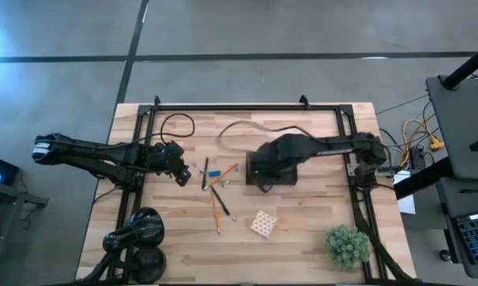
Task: Pick and place office supplies into organizer
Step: Put the sticky note into the desk organizer
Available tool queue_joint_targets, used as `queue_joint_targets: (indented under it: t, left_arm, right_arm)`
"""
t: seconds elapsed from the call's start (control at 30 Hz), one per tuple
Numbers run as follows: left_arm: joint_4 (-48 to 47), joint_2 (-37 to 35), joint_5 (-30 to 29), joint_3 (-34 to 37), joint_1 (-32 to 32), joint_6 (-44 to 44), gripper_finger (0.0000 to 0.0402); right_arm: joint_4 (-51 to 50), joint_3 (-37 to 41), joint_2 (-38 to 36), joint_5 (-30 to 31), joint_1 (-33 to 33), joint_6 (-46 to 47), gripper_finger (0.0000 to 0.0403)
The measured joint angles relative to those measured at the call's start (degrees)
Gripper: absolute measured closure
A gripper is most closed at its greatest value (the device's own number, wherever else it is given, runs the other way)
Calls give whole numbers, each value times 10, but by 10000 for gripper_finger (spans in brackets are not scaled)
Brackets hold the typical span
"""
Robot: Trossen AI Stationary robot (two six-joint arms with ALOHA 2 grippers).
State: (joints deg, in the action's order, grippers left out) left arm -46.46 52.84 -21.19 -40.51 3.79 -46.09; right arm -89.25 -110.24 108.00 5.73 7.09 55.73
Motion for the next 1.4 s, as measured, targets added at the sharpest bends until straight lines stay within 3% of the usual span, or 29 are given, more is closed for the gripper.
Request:
queue_joint_targets:
  t: [0.1, 0.2, 0.43, 0.6, 0.73, 0.83, 1.1, 1.23, 1.4]
  left_arm:
    - [9, 1, 0, 0, 0, 1, 259]
    - [13, 5, 13, 0, 0, 4, 259]
    - [21, 21, 92, 0, 0, 35, 259]
    - [86, 43, 194, 0, 1, 81, 259]
    - [165, 64, 241, 0, 13, 107, 259]
    - [224, 75, 234, 0, 39, 103, 259]
    - [362, 129, 128, 0, 152, 22, 259]
    - [435, 186, 89, 0, 197, -21, 259]
    - [583, 275, 87, -2, 238, -62, 284]
  right_arm:
    - [0, 42, -23, -60, 14, 120, 298]
    - [18, 88, -32, -141, 36, 129, 293]
    - [209, 154, -34, -187, 102, 108, 297]
    - [217, 179, -21, -181, 119, 177, 304]
    - [299, 197, -25, -180, 134, 200, 318]
    - [331, 212, -30, -174, 136, 226, 336]
    - [350, 314, -85, -109, 138, 268, 390]
    - [414, 404, -140, -80, 136, 269, 394]
    - [515, 510, -195, -46, 141, 310, 394]
